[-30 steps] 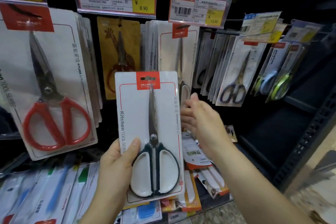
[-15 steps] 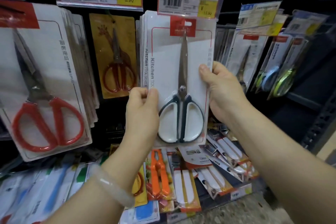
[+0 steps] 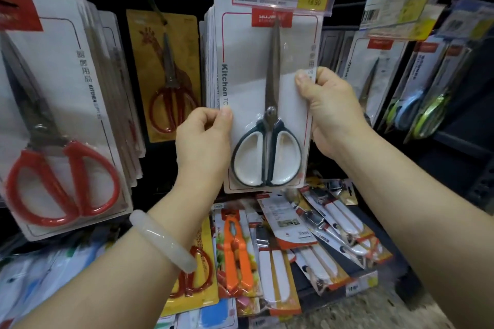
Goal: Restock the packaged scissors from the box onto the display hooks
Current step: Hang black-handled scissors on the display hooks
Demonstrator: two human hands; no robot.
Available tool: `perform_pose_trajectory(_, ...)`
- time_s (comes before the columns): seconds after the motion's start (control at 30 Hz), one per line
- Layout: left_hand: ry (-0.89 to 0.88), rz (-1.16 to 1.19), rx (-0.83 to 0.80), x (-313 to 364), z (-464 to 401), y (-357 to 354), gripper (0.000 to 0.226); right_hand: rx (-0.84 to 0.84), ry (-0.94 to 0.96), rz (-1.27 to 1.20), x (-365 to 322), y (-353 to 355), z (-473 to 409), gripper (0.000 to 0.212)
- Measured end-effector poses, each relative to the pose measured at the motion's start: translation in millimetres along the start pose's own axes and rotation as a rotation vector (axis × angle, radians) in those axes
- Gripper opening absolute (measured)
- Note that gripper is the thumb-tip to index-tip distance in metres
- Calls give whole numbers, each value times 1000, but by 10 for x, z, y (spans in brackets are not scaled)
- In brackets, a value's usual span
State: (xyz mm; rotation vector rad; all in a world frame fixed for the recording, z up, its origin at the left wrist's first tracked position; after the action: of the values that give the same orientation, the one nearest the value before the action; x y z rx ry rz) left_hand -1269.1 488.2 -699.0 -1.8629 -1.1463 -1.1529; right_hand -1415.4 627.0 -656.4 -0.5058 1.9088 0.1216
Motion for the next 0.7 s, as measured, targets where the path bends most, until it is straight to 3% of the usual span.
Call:
perform_pose_trajectory(0.43, -61, 34, 43, 120, 105, 65, 29, 50, -29, -98, -26, 42, 57, 17)
perform_pose_trajectory(0.7, -36, -80, 3, -3, -10, -26, 27, 81, -67, 27, 160, 38, -15, 14)
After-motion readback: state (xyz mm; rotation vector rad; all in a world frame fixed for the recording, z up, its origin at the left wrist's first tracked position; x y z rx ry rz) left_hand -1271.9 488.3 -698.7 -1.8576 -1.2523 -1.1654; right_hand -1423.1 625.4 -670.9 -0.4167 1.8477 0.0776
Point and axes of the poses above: each hand's wrist, its own z-axis away from the middle knuckle, its own y-axis out of the back of the hand, x = y × z, the point moved 10 cm from there along -z, towards the middle knuckle, and after that the axes turned 6 degrees about x, right-handed, at the moved point
